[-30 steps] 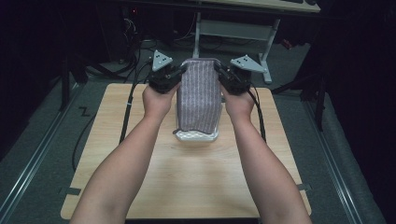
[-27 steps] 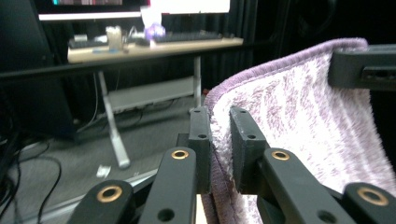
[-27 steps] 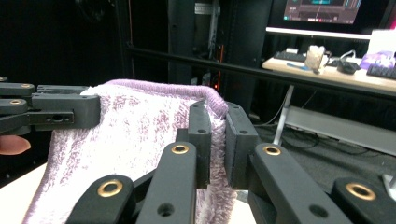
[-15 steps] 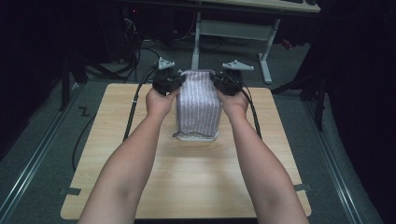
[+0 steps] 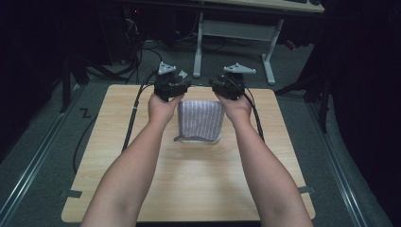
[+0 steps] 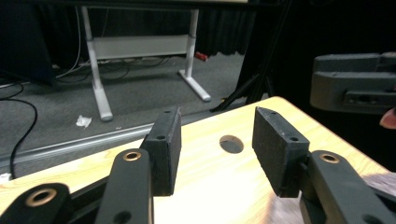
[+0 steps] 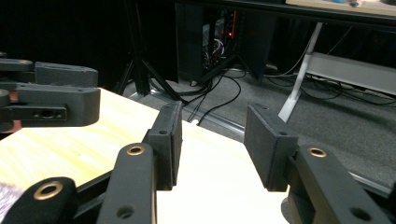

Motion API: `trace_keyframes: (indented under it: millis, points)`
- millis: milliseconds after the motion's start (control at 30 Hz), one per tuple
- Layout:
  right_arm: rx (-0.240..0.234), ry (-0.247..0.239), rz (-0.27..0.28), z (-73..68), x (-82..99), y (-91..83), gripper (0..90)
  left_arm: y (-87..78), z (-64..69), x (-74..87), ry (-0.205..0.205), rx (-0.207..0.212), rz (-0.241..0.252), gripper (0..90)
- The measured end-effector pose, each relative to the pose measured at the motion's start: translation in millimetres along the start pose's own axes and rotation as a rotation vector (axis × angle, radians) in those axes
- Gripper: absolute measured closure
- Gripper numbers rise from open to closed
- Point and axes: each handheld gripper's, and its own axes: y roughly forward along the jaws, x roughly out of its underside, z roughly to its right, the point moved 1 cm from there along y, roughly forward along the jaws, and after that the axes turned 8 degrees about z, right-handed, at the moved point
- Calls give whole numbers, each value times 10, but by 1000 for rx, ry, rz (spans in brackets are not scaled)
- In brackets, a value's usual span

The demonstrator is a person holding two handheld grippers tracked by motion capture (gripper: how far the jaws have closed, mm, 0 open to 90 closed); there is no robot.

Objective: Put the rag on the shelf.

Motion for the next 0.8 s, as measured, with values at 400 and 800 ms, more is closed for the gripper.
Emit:
trace_keyframes:
  millis: [400,800]
  points:
    - [16,-78,22,-162,73,-364,554,-245,170,90,16,21,22,543]
    - [41,-79,63,-137,202,-906,579,-642,317,216,49,16,53,531]
